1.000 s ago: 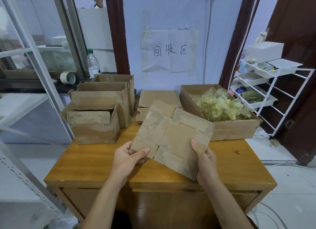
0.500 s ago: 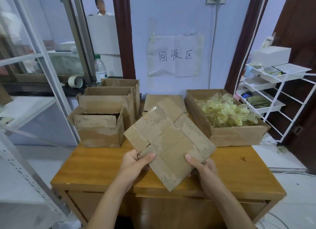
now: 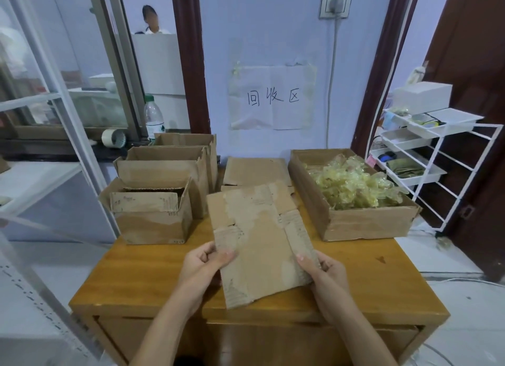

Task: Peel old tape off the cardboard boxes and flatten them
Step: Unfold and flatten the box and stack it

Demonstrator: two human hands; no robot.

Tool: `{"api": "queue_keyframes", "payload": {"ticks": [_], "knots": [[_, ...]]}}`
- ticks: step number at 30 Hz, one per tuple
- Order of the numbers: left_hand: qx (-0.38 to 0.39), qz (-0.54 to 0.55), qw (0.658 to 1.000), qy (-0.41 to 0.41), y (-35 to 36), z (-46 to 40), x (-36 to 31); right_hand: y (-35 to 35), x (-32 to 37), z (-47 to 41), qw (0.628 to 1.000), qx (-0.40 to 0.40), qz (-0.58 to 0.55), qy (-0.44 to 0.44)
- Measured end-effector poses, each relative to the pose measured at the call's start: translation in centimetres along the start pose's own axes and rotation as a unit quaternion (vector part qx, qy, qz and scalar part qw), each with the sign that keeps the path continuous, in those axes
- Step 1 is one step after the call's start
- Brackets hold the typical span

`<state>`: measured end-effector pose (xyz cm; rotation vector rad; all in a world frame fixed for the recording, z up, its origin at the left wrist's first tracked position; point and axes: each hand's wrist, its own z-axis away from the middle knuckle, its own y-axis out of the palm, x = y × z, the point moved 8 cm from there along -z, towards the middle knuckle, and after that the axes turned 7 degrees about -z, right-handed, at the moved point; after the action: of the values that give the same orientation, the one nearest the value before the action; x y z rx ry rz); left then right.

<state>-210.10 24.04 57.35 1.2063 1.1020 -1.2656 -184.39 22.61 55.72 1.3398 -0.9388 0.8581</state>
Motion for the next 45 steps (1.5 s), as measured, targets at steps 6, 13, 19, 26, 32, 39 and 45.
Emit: {"api": "queue_keyframes", "payload": {"ticks": [6, 13, 19, 26, 32, 39, 45], "knots": [[-0.011, -0.087, 0.996, -0.01, 0.9, -0.2, 0.2, 0.2, 0.1, 0.4, 0.998, 0.004, 0.065, -0.013], [-0.108, -0.058, 0.992, 0.024, -0.5, 0.0, 0.4, 1.7, -0.1, 0.5, 0.986, 0.013, 0.164, -0.036], [-0.055, -0.055, 0.997, 0.01, 0.1, -3.2, -1.1, 1.7, 0.8, -2.7, 0.989, -0.036, 0.14, -0.029], [-0.103, -0.032, 0.994, 0.023, 0.9, -9.7, -4.4, 2.1, 3.2, -10.4, 0.985, -0.086, 0.134, -0.069], [-0.154, -0.045, 0.987, 0.01, 0.5, -15.6, -4.5, 2.9, 5.0, -16.7, 0.972, -0.109, 0.178, -0.109], [-0.193, -0.211, 0.958, 0.029, -0.4, -18.9, -2.3, 3.0, 1.5, -20.8, 0.93, -0.113, 0.333, -0.102], [-0.245, -0.246, 0.934, 0.082, -1.5, -19.5, 0.2, 2.7, -0.1, -20.6, 0.902, -0.136, 0.375, -0.166]]}}
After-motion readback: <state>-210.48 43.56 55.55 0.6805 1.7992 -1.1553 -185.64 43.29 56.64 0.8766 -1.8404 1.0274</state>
